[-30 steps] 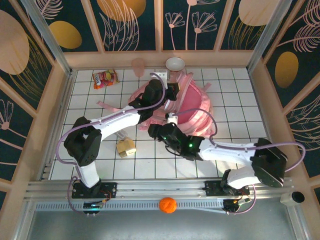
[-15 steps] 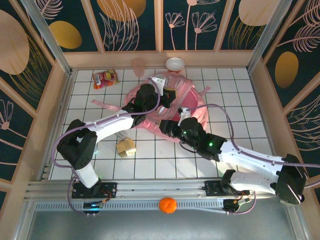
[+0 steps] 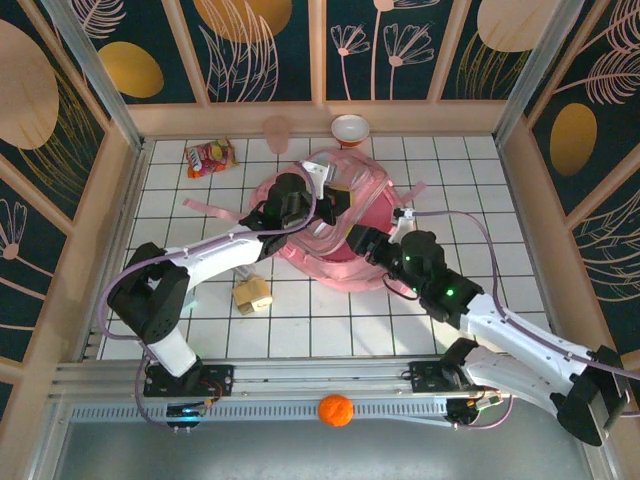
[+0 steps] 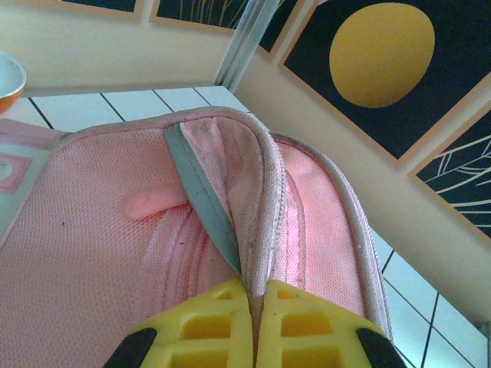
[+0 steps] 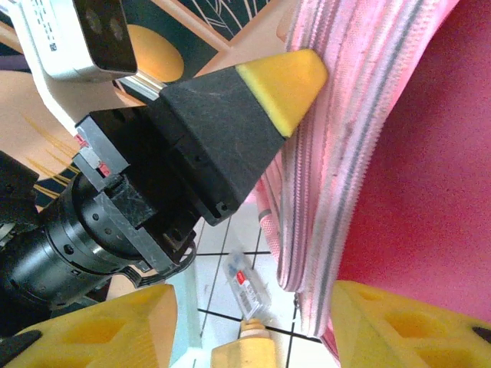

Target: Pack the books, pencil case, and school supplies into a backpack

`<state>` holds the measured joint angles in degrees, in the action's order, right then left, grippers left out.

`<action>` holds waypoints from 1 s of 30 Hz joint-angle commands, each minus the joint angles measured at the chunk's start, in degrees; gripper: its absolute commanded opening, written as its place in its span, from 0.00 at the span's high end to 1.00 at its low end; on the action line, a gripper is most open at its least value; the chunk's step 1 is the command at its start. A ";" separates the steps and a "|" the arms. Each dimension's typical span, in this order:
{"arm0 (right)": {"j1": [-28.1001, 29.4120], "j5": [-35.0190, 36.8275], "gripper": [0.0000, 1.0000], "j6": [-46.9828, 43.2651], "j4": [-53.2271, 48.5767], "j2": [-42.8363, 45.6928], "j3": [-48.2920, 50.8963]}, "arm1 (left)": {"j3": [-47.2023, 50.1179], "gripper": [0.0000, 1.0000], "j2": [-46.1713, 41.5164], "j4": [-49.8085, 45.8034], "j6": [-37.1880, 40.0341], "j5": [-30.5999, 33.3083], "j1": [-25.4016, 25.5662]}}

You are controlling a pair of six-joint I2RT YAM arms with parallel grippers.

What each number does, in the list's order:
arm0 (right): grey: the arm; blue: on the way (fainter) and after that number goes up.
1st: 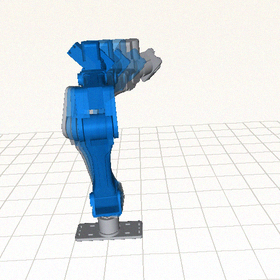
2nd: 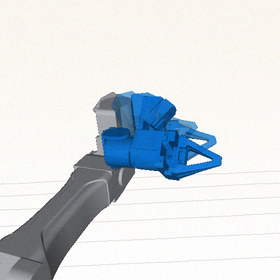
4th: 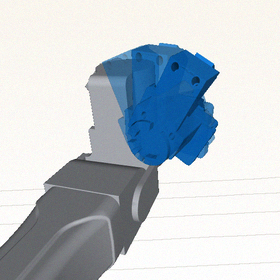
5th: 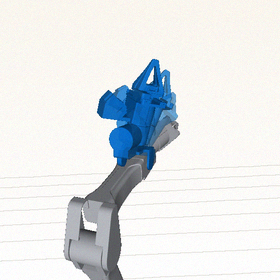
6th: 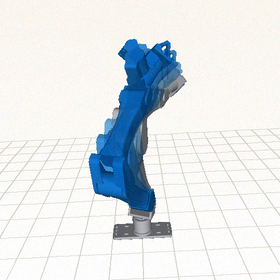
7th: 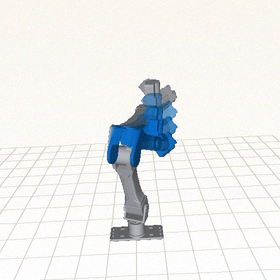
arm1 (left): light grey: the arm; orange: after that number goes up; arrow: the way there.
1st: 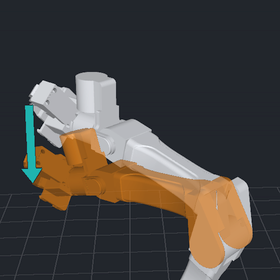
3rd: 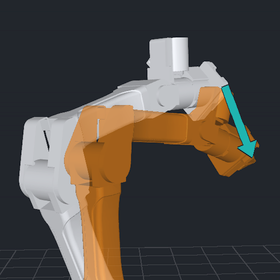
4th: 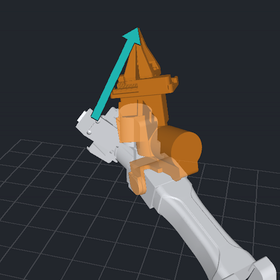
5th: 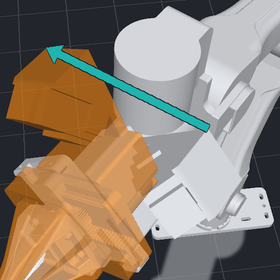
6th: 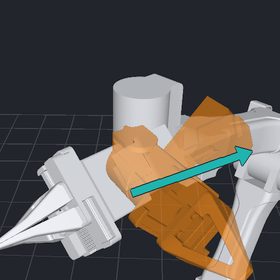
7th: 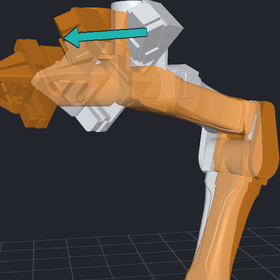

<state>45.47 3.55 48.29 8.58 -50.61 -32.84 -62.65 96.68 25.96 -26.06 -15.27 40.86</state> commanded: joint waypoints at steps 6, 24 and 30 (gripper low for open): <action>-0.23 -3.87 0.44 4.15 4.73 -4.14 1.99 | -0.89 1.00 -2.47 7.27 -3.51 -3.92 -0.17; -2.59 -5.28 0.59 3.22 18.92 -22.11 0.10 | -1.71 1.00 -3.04 9.90 -7.27 -10.14 -0.17; -3.18 -4.74 0.96 1.67 20.87 -21.00 -0.40 | 1.32 0.62 -6.40 5.24 -5.14 -5.70 -0.42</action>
<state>43.81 -4.29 50.96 26.81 -72.53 -31.83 -62.26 95.83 26.81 -31.70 -19.97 39.86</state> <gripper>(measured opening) 0.084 0.320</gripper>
